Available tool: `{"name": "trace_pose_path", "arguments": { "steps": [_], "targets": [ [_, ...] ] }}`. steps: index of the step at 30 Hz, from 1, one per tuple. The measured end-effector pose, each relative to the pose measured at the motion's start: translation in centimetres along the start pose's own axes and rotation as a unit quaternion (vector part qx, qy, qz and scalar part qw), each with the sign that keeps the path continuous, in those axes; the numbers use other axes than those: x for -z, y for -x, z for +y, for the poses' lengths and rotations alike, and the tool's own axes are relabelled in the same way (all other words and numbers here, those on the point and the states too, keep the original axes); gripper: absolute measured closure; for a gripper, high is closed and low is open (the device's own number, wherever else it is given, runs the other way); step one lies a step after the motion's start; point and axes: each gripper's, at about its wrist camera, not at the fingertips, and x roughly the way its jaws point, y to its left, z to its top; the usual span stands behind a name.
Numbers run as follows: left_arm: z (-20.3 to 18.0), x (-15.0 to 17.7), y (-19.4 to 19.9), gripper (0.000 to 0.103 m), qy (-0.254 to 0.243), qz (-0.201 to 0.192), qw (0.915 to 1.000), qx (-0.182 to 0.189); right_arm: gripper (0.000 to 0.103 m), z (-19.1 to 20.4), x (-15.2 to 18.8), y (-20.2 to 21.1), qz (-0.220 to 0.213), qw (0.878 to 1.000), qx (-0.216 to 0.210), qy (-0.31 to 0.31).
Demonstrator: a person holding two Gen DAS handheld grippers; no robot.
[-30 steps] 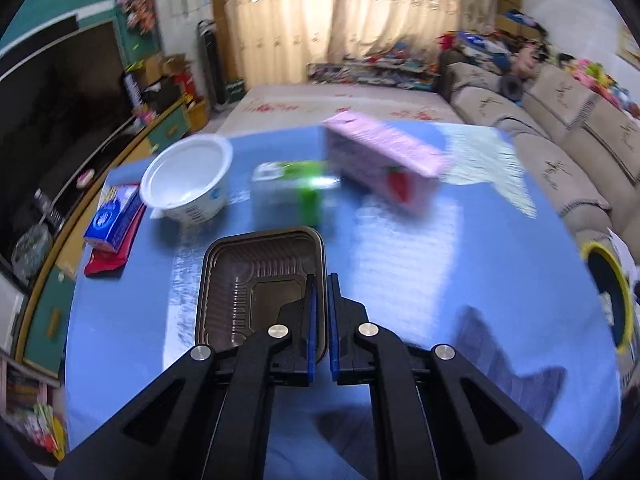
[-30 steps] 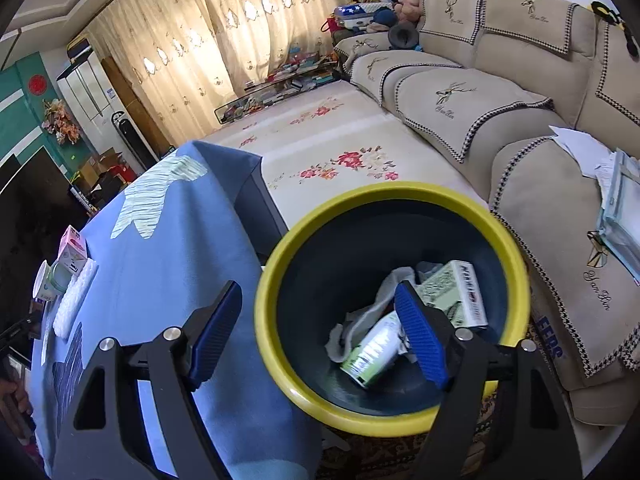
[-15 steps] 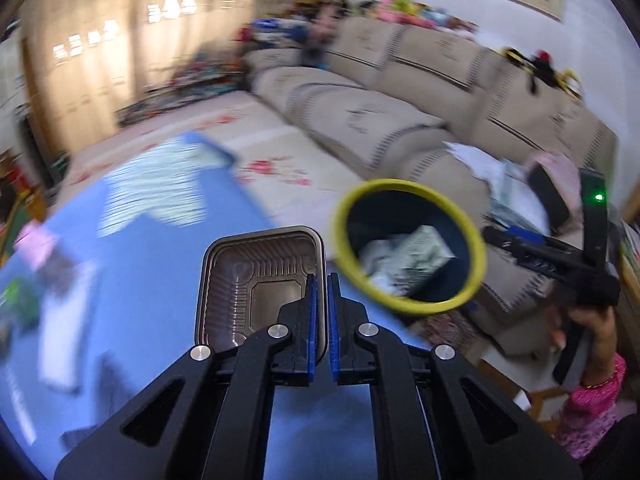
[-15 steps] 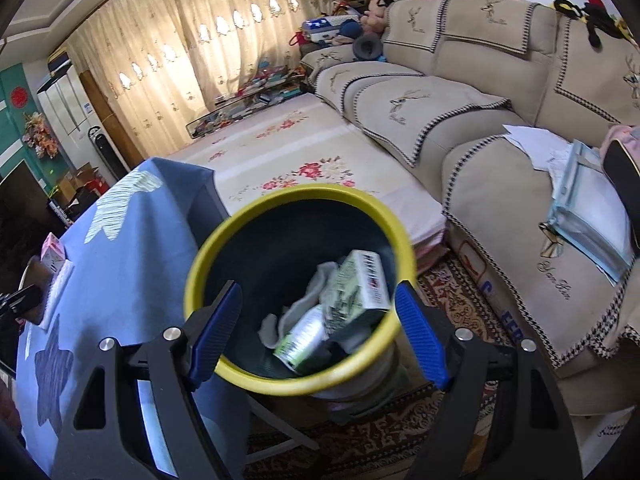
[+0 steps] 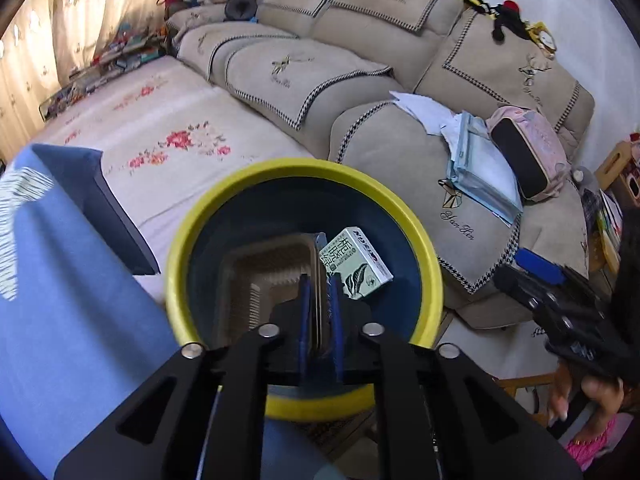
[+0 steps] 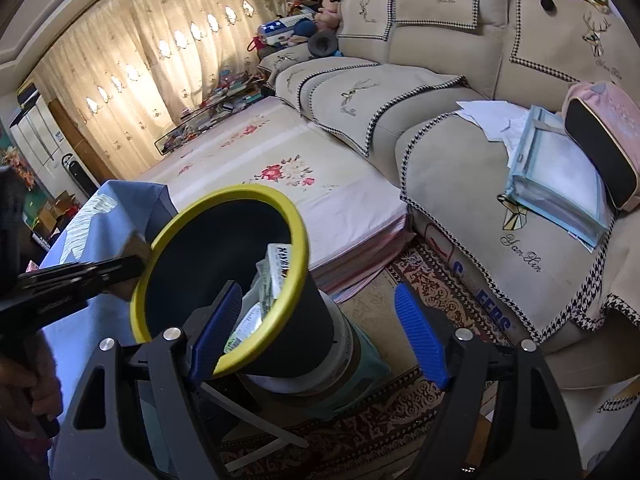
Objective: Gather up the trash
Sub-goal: 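Carry the brown tray into the bin and open the left tool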
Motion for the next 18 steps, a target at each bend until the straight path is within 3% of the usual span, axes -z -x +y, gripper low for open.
{"name": "trace_pose_path", "arguments": {
  "steps": [3, 7, 10, 15, 18],
  "targets": [
    [0.4, -0.5, -1.0, 0.063, 0.005, -0.002, 0.9999, -0.015, 0.028, -0.4, 0.1, -0.2, 0.003, 1.000, -0.001, -0.005],
    [1.2, -0.5, 0.2, 0.060, 0.023, -0.018, 0.9995, -0.010, 0.028, -0.2, 0.2, -0.6, 0.009, 1.000, -0.004, -0.003],
    [2.2, 1.0, 4.2, 0.052, 0.035, -0.057, 0.9977, -0.014, 0.028, 0.3, 0.1, -0.8, 0.013, 1.000, -0.007, 0.001],
    [6.0, 5.7, 12.4, 0.030, 0.078, -0.129, 0.9882, -0.026, 0.028, 3.0, 0.0, -0.9, 0.014, 0.999, -0.027, 0.026],
    [9.2, 10.4, 16.5, 0.028, 0.109, -0.153, 0.9807, -0.053, 0.028, 6.4, -0.2, -0.9, 0.014, 0.997, -0.053, 0.058]
  ]
}}
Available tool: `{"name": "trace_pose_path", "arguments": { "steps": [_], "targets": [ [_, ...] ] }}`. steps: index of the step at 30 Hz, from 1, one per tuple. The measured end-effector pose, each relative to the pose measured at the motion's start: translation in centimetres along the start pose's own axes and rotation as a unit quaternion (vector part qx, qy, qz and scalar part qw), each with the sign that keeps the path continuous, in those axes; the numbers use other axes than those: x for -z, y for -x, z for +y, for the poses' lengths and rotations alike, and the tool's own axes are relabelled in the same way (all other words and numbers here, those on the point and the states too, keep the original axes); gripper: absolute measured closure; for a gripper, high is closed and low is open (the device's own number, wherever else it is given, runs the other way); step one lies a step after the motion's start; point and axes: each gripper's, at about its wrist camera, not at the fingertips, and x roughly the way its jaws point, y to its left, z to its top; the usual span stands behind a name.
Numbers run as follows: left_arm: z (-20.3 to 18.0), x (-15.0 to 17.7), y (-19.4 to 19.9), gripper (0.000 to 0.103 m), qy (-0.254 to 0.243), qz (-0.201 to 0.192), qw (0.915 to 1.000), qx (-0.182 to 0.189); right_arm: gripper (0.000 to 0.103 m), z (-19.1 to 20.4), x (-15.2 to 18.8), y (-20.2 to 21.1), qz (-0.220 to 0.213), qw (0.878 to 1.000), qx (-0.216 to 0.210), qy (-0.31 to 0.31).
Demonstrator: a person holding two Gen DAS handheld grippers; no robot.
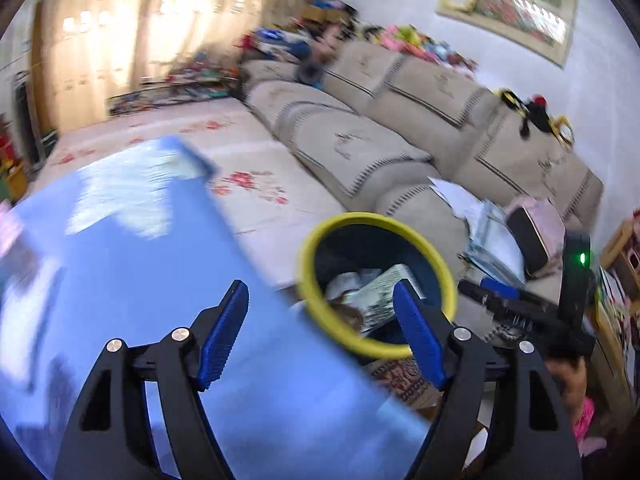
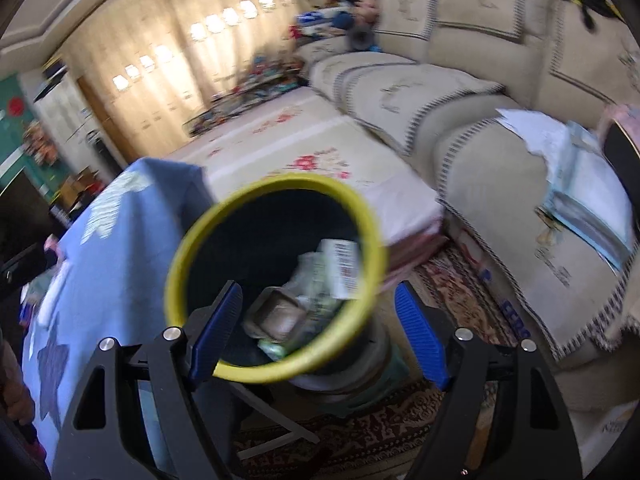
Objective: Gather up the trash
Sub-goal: 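Carry the brown tray into the bin and open the left tool, then reach the right tool to the pink juice carton and grasp it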
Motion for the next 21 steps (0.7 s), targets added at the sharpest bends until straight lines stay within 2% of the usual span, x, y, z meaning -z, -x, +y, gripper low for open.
{"name": "trace_pose_path", "arguments": {
  "steps": [4, 7, 11, 16, 17, 21],
  "targets": [
    [6.5, 3.5, 5.9, 0.024, 0.021, -0.038, 0.9953, -0.086, 0.028, 6.7, -1.2, -0.4, -0.005, 0.997, -0.049, 0.063],
    [11.4, 5.0, 9.2, 0.023, 0.048, -0.049, 0.9892, -0.129, 0.028, 11.8, -1.8, -0.5, -0.008, 0.991, -0.078, 0.108],
    [18.5, 6.5, 12.6, 0.021, 0.077, -0.077, 0.9767, -0.185, 0.027, 19.3, -2.3, -1.1, -0.009, 0.978, -0.125, 0.164],
    [25.5, 8.1, 14.9, 0.021, 0.101, -0.106, 0.9669, -0.209, 0.025, 27.9, -2.4, -2.8, -0.004, 0.957, -0.170, 0.234],
    [27.1, 8.5, 15.2, 0.021, 0.112, -0.112, 0.9641, -0.213, 0.023, 30.1, -2.2, -3.3, -0.003, 0.950, -0.185, 0.252],
    [29.6, 9.6, 15.6, 0.021, 0.149, -0.124, 0.9619, -0.193, 0.023, 36.8, -1.5, -6.1, 0.013, 0.924, -0.215, 0.316]
  ]
}}
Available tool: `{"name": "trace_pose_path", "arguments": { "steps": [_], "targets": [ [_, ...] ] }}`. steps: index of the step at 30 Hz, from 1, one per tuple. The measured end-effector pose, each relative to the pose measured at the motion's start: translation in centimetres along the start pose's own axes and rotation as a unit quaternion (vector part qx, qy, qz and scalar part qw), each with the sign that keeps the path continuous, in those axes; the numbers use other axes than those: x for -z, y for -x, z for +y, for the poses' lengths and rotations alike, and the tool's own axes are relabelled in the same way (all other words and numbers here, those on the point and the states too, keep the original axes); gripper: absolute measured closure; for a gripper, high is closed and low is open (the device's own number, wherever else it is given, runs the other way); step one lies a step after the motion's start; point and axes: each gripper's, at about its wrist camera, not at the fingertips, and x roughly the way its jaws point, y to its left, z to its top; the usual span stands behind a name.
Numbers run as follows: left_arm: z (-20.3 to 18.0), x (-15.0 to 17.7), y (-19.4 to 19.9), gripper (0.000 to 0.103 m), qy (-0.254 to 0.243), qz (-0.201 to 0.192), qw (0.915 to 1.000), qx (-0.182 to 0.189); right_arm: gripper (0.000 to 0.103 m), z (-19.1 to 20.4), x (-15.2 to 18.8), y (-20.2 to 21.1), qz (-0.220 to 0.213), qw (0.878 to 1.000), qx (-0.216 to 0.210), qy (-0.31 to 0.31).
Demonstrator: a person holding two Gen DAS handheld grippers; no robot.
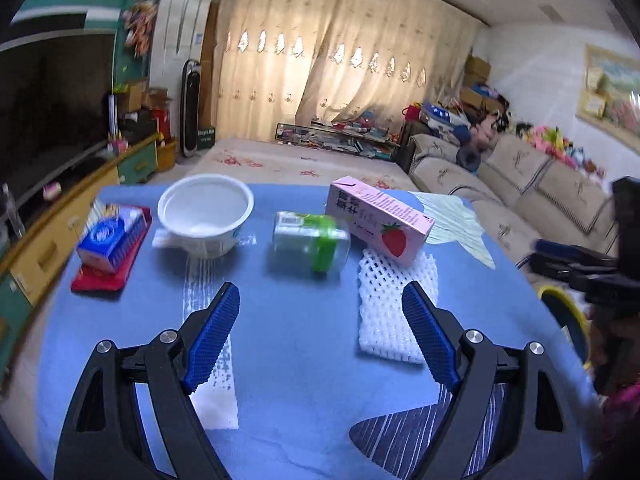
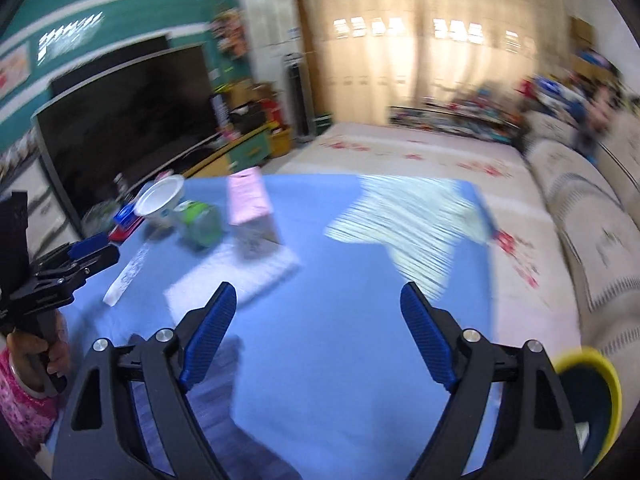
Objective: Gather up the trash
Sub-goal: 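Reach the right tool to the pink juice carton and grasp it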
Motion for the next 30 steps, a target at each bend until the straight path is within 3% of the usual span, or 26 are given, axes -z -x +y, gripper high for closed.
{"name": "trace_pose_path", "arguments": {
  "steps": [6, 9, 12, 15, 17, 18, 19, 20, 24, 30],
  "targets": [
    [0.6, 0.4, 0.4, 0.019, 0.013, -0.010, 0.9997, 0.016, 0.023, 4.7, -2.8, -6.7, 0.010, 0.997, -0.015, 0.078],
    [-0.4, 0.6, 0.4, 0.019, 0.017, -0.006, 0.9995, 0.024, 0.023, 5.5, -3.5, -9.6, 0.021, 0.995, -0.002, 0.099],
    [-0.3, 0.9, 0.0, 0.019, 0.025, 0.006, 0.9992, 0.031, 0.023, 5.6, -4.1, -11.6, 0.026, 0.995, 0.022, 0.096],
    [-0.5, 1.0, -0.2, 0.019, 0.028, 0.013, 0.9987, 0.040, 0.023, 5.2, -4.5, -12.8, 0.029, 0.996, 0.015, 0.079],
    [-0.7, 1.1, -0.2, 0.019, 0.024, 0.014, 0.9988, 0.040, 0.032, 5.1, -4.7, -13.6, 0.032, 0.997, 0.008, 0.070],
    [-0.9, 1.2, -0.2, 0.019, 0.021, 0.014, 0.9989, 0.040, 0.034, 5.0, -4.7, -13.8, 0.033, 0.997, 0.005, 0.066],
    [-1.0, 1.2, -0.2, 0.019, 0.019, 0.014, 0.9989, 0.041, 0.043, 4.9, -4.7, -13.8, 0.033, 0.998, 0.000, 0.061],
    [-1.1, 1.2, -0.3, 0.019, 0.017, 0.014, 0.9989, 0.041, 0.061, 4.9, -4.8, -13.9, 0.032, 0.998, -0.003, 0.058],
    [-1.6, 1.3, -0.4, 0.019, 0.010, 0.013, 0.9990, 0.041, 0.065, 5.3, -5.0, -13.2, 0.024, 0.998, 0.004, 0.060],
    [-1.9, 1.5, -0.6, 0.019, 0.001, 0.018, 0.9990, 0.041, 0.065, 5.5, -4.3, -8.9, 0.002, 0.998, 0.023, 0.057]
  ]
}}
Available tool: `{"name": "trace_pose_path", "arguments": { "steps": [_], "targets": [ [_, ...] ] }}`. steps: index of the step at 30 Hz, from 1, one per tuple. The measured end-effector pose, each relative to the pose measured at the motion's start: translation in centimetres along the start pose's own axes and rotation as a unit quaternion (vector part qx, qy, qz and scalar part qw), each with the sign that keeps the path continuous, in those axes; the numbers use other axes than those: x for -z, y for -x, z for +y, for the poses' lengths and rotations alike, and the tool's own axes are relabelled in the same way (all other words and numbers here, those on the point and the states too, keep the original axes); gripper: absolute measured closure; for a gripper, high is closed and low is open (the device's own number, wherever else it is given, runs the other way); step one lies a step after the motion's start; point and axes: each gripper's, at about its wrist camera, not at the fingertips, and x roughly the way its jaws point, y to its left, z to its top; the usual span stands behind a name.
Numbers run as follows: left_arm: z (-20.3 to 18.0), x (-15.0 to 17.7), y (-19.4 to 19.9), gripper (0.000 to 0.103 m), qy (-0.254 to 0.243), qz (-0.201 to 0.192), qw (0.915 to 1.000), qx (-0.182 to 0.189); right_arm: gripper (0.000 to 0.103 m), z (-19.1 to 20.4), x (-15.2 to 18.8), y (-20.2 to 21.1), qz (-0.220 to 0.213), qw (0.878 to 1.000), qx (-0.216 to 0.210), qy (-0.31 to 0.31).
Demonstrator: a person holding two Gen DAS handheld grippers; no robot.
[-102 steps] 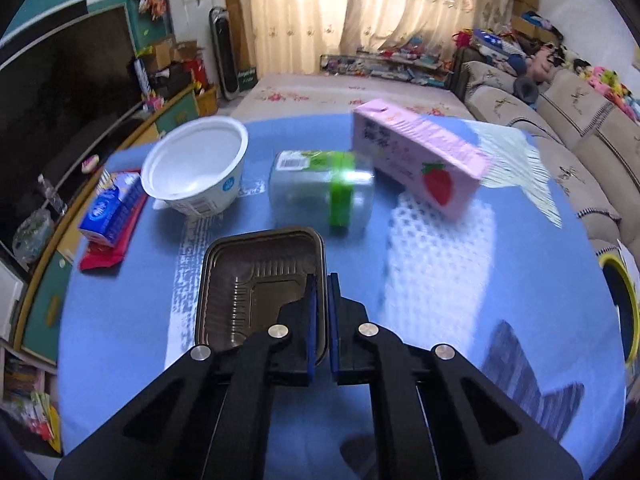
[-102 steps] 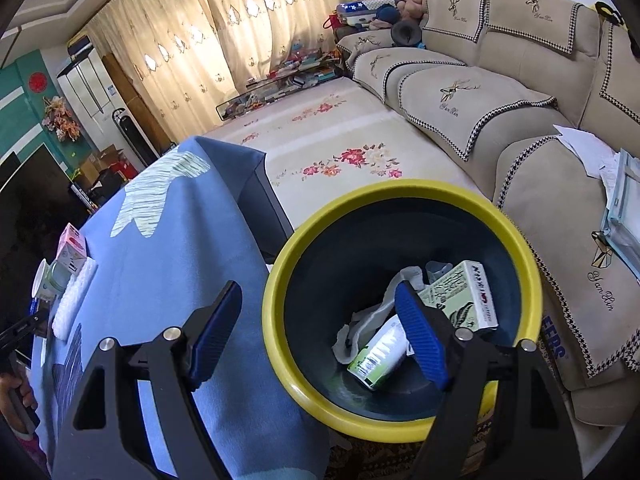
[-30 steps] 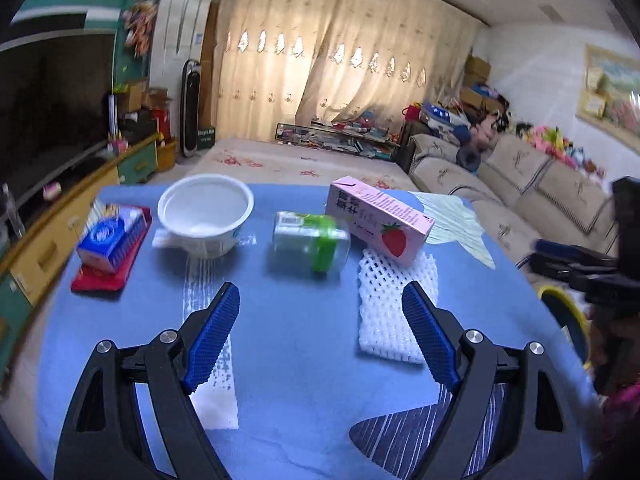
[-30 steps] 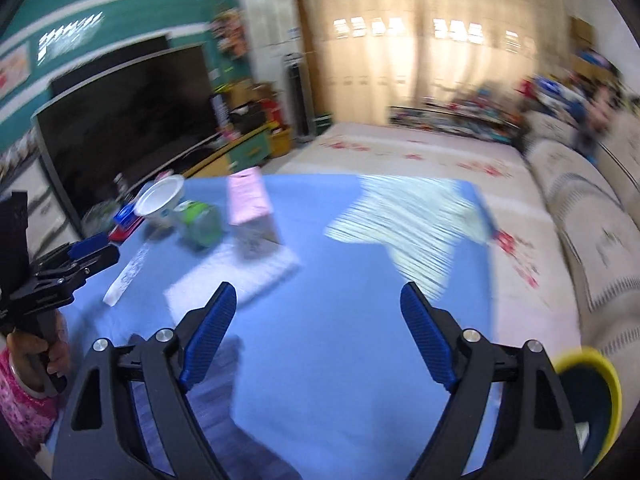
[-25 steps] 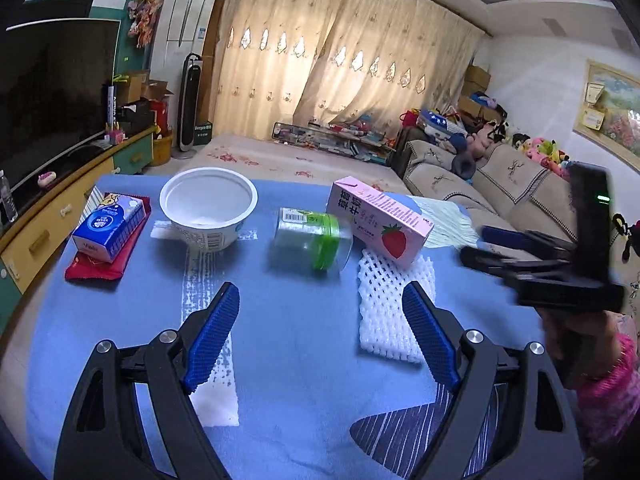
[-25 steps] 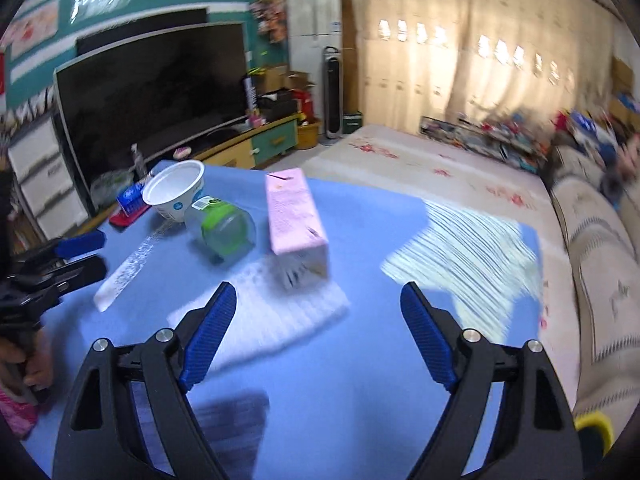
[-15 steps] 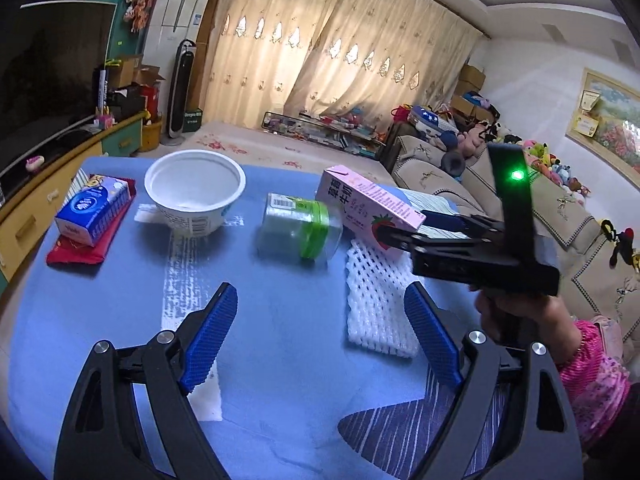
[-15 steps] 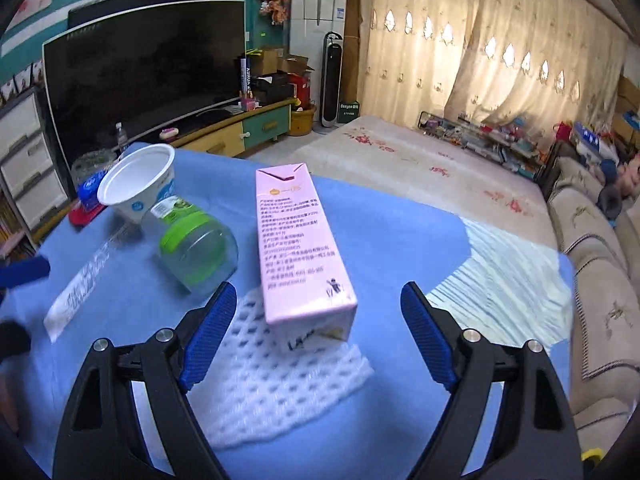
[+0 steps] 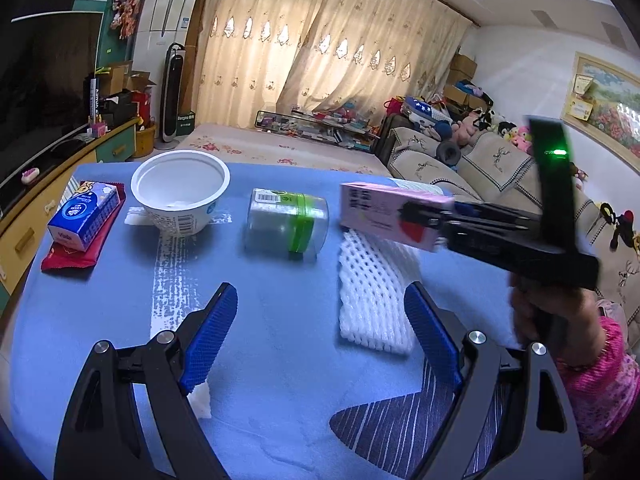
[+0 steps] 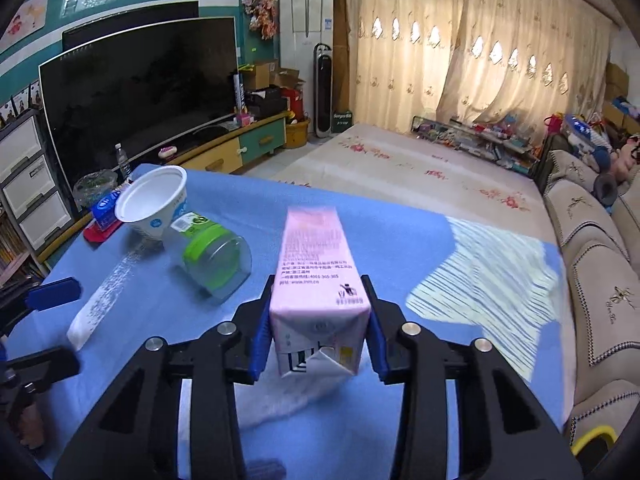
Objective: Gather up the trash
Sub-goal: 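Reach the right tool to the pink juice carton and grasp it, then carry the pink carton over the bin and open the right tool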
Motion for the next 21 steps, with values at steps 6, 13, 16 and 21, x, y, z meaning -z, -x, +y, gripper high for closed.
{"name": "trace_pose_path", "arguments": {
  "steps": [6, 13, 16, 21],
  "targets": [
    [-1.0, 0.2, 0.1, 0.019, -0.021, -0.002, 0.9998, 0.003, 0.065, -1.0, 2.7, 5.4, -0.005, 0.999, 0.012, -0.031],
    [-1.6, 0.5, 0.1, 0.019, -0.035, -0.003, 0.9994, 0.009, 0.065, -4.8, 7.3, 13.6, -0.044, 0.993, 0.050, -0.098],
    [-1.8, 0.6, 0.4, 0.019, -0.036, -0.003, 0.9992, 0.014, 0.065, -7.1, 9.6, 16.4, -0.049, 0.986, 0.074, -0.138],
    [-2.3, 0.7, 0.4, 0.019, -0.046, -0.002, 0.9988, 0.018, 0.065, -11.6, 13.7, 19.9, -0.052, 0.968, 0.151, -0.194]
  ]
}}
